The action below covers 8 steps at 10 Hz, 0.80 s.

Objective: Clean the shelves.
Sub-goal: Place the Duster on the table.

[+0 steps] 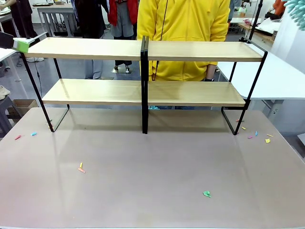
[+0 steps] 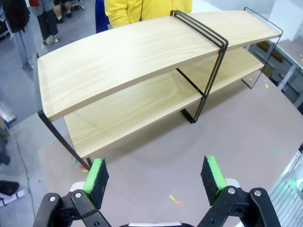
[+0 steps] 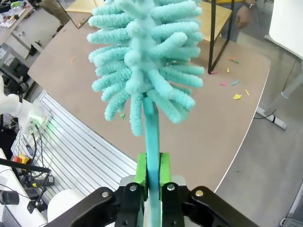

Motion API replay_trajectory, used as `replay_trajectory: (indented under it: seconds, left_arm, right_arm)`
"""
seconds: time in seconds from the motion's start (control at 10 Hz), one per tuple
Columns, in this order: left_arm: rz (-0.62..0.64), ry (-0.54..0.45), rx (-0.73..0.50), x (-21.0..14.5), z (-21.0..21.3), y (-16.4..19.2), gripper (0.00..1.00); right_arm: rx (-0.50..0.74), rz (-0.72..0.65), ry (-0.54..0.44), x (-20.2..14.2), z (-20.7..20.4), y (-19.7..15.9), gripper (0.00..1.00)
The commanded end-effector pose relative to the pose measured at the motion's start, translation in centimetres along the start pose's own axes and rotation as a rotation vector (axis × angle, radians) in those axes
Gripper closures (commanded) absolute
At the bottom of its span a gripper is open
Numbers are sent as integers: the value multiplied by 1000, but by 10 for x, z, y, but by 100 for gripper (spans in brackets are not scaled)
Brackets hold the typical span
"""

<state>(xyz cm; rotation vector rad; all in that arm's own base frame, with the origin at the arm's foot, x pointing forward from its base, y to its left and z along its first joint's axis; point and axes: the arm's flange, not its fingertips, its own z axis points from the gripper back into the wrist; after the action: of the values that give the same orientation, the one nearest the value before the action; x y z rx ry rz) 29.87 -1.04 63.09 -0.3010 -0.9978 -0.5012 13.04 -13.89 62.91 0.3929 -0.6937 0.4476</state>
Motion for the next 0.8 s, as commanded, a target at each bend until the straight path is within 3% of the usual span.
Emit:
replay_trajectory:
  seconds: [0.0, 0.1, 0.3, 0.4, 0.7]
  left_arm:
    - [0, 0, 0, 0, 0, 0, 0]
    - [-2, 51, -238, 10, -16, -8, 0]
    - [196, 268, -571, -17, -63, -20, 0]
    - [410, 338, -622, -57, -71, -13, 0]
    - [893, 578, -712, -190, -109, -31, 0]
  right_arm:
    - [-11, 27, -10, -9, 5, 6, 88]
    - [0, 0, 0, 0, 0, 0, 88]
    - [150, 278, 183, 23, -83, 31, 88]
    - [231, 361, 282, 28, -133, 43, 88]
    - [249, 462, 500, 24, -260, 67, 88]
